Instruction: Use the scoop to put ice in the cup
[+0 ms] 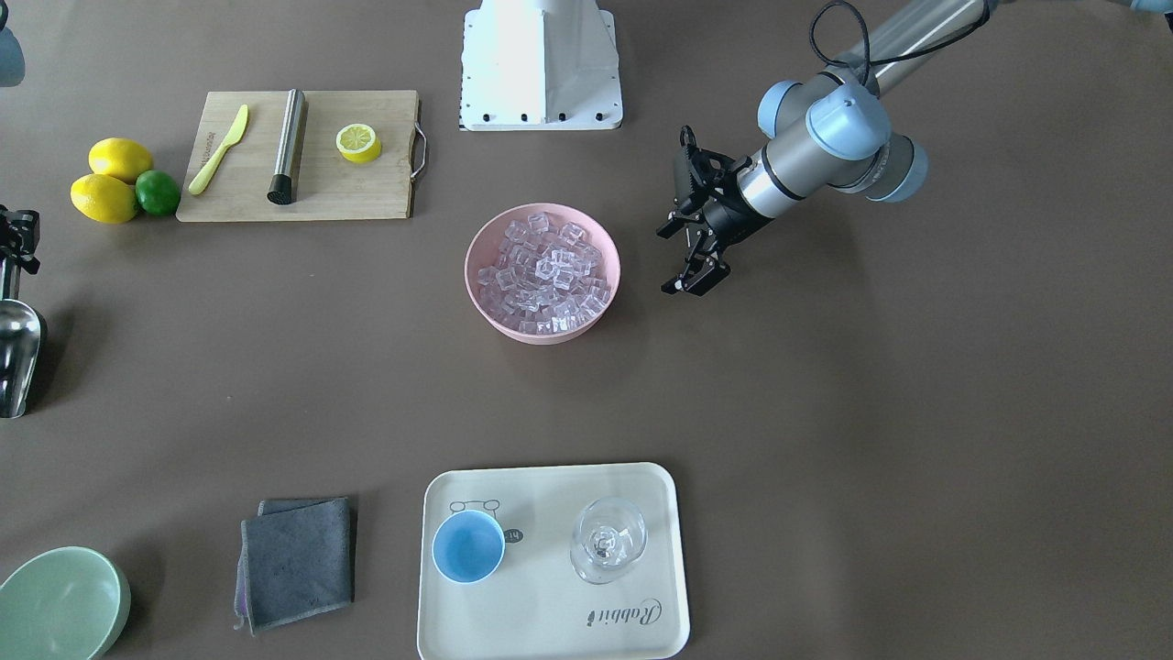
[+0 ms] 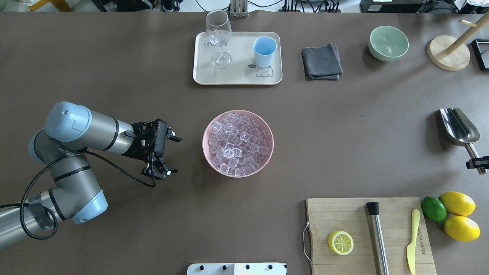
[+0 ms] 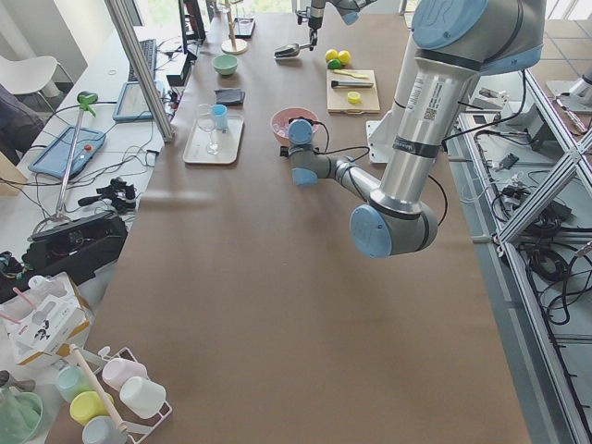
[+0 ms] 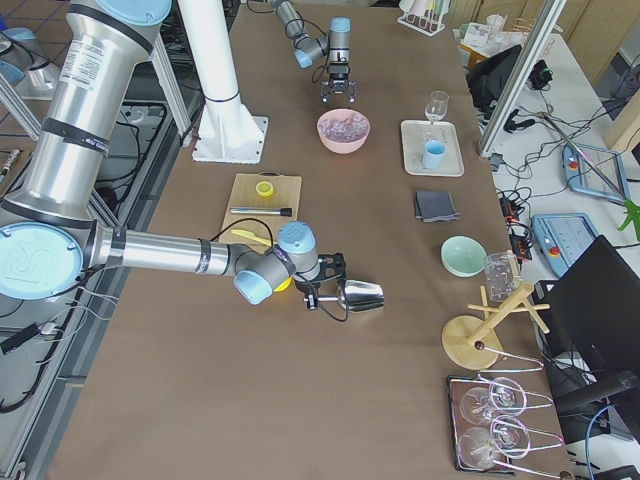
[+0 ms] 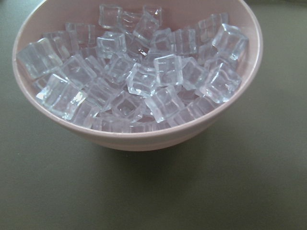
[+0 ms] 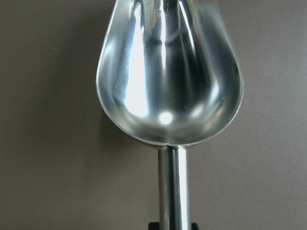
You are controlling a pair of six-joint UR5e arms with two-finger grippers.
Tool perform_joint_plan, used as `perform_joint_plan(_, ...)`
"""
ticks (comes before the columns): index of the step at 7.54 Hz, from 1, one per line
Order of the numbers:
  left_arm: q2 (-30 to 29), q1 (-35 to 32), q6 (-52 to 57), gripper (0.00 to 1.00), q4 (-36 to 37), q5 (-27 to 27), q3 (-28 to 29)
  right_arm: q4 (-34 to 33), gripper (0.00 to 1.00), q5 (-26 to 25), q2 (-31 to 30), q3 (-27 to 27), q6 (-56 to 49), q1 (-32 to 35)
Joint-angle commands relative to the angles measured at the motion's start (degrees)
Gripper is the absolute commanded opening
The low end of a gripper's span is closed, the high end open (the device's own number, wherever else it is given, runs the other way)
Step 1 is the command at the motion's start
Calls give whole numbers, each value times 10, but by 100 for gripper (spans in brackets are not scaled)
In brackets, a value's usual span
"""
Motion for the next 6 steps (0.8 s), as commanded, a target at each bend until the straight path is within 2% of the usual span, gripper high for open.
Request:
perform_joint_plan(1, -14, 8, -29, 99, 8, 29, 12, -40, 0, 15, -6, 67, -51, 19)
perform_joint_plan(2, -26, 12, -29, 99, 27, 34, 14, -132, 0, 13, -3, 138, -86, 26)
perform_joint_plan(3, -32, 13, -30, 99, 27, 44, 14, -192, 0, 18, 11, 167, -140, 41)
perform_joint_plan(5, -43, 13, -29, 99, 27, 45, 20, -271, 0, 94, 63, 169, -225, 96)
perform_joint_plan(6, -50, 14, -40, 99, 33, 46, 24, -271, 0, 103, 67, 170, -266, 106)
